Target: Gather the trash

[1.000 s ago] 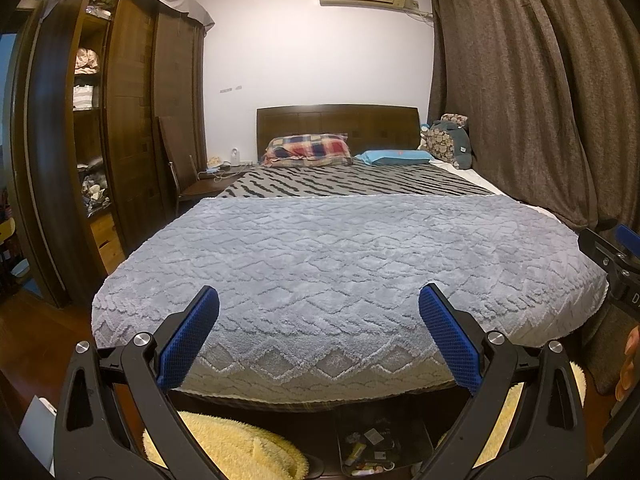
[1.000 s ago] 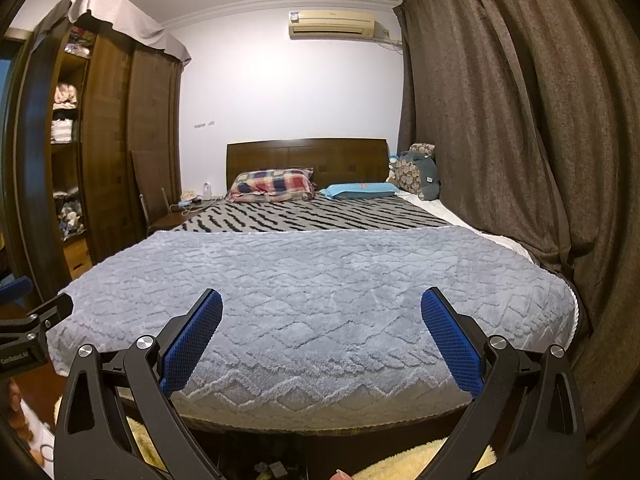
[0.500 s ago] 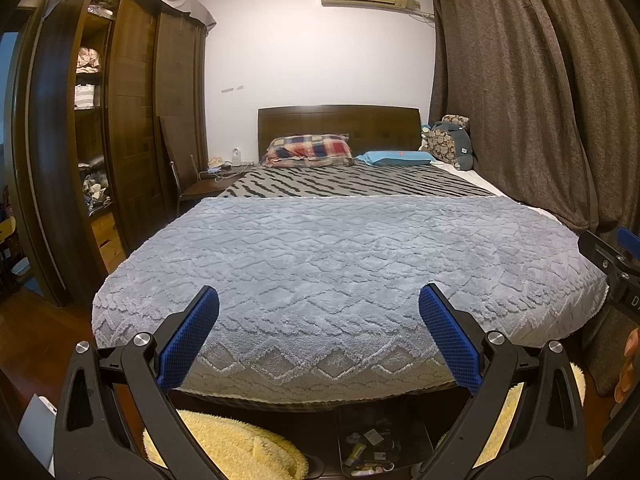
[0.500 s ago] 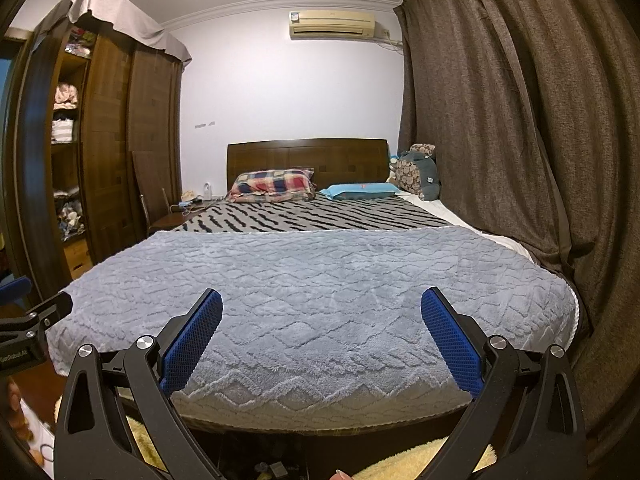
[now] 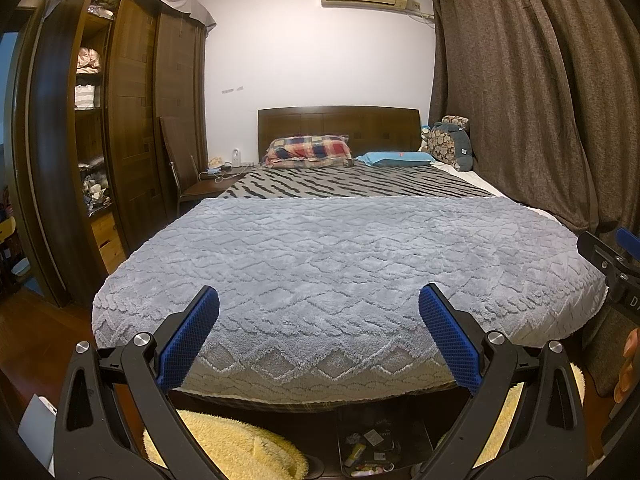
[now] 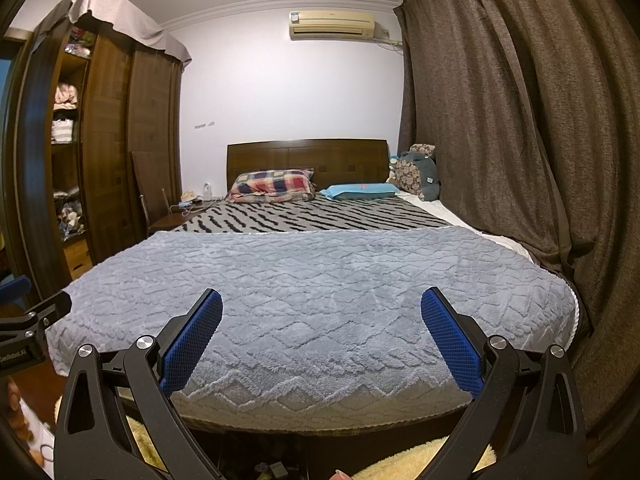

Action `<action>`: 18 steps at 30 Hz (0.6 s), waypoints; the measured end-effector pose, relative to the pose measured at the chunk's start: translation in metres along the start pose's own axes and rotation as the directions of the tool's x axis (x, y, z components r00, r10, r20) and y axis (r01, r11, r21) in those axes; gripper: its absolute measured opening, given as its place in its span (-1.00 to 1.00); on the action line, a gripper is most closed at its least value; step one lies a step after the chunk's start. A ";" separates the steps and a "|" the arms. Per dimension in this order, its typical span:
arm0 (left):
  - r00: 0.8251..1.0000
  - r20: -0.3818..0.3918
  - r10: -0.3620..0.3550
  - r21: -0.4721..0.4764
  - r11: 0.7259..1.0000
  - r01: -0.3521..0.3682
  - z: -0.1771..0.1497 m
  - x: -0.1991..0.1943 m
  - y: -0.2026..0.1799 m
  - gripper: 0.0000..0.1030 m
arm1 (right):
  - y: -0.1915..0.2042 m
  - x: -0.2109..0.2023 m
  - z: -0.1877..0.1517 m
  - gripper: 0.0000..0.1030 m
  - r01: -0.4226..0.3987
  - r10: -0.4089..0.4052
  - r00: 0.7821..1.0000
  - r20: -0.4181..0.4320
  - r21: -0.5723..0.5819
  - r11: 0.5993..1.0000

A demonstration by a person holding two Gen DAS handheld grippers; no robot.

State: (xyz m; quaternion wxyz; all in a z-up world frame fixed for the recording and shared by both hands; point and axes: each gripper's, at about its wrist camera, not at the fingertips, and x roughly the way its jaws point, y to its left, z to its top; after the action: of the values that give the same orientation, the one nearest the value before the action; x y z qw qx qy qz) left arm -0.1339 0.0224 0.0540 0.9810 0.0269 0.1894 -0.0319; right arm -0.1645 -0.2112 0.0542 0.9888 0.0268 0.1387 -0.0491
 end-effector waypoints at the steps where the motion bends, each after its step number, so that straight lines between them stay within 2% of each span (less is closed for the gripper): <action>1: 1.000 0.000 0.000 0.000 1.000 0.000 0.000 0.000 0.000 0.84 | 0.000 0.000 0.000 0.94 0.000 0.000 1.000 0.000 0.000 1.000; 14: 1.000 -0.003 0.005 0.001 1.000 -0.005 0.000 0.001 0.002 0.84 | 0.000 0.003 -0.001 0.94 0.004 -0.004 1.000 -0.007 0.001 1.000; 18: 1.000 0.004 0.024 -0.007 1.000 -0.024 0.007 0.007 0.007 0.84 | -0.004 0.016 0.001 0.94 0.018 -0.018 1.000 -0.015 0.005 1.000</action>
State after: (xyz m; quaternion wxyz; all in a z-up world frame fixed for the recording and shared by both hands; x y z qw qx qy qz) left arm -0.1243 0.0286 0.0587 0.9818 0.0257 0.1871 -0.0196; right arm -0.1499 -0.2166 0.0504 0.9872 0.0285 0.1461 -0.0582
